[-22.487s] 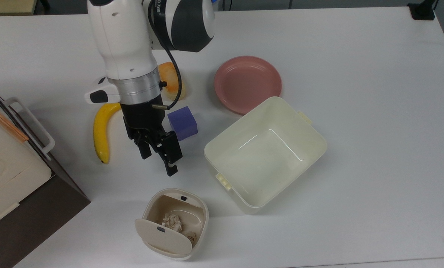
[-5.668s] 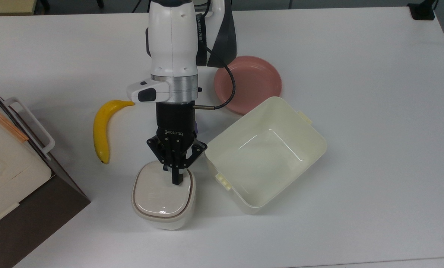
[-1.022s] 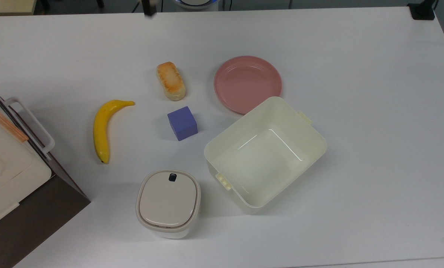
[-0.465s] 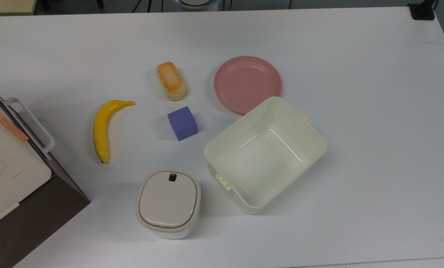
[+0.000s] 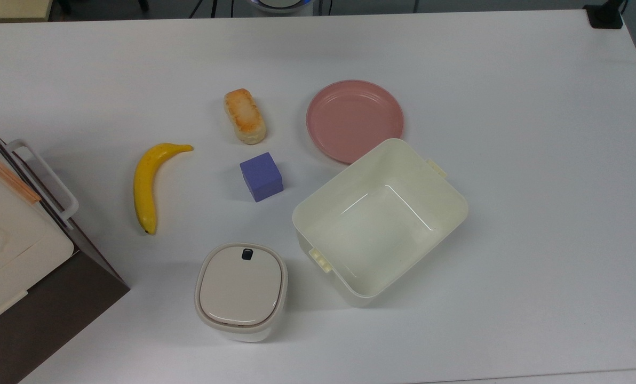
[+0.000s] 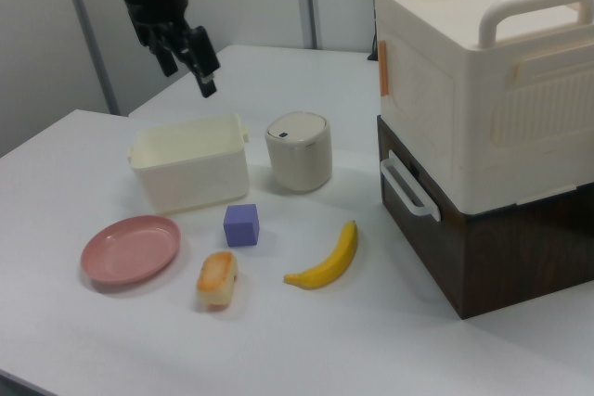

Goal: Close the trash can

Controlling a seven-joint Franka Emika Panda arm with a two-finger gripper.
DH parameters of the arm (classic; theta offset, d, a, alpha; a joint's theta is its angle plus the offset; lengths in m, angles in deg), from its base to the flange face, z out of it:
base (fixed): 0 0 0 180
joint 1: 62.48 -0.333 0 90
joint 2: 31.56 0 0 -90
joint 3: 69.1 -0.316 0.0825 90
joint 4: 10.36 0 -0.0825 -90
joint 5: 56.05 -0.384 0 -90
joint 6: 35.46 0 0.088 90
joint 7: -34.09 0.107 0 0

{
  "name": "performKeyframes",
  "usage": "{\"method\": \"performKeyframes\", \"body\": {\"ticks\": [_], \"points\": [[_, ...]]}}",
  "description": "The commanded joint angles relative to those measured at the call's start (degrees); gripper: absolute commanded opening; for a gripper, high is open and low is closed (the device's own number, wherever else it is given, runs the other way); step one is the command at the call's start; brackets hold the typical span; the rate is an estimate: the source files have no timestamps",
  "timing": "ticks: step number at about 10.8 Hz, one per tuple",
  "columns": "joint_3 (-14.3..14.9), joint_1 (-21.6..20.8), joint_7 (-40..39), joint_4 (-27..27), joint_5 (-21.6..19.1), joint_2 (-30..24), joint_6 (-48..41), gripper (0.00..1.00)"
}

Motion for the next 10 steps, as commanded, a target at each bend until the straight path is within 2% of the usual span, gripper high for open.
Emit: {"method": "performKeyframes", "body": {"ticks": [1,6,10], "points": [[-0.29,0.82,-12.41,1.64,0.83,1.56,1.31,1.0],[-0.55,0.73,-7.59,2.17,0.66,3.77,1.84,1.0],[-0.55,0.65,-7.4,2.17,0.57,4.65,1.31,1.0]]}}
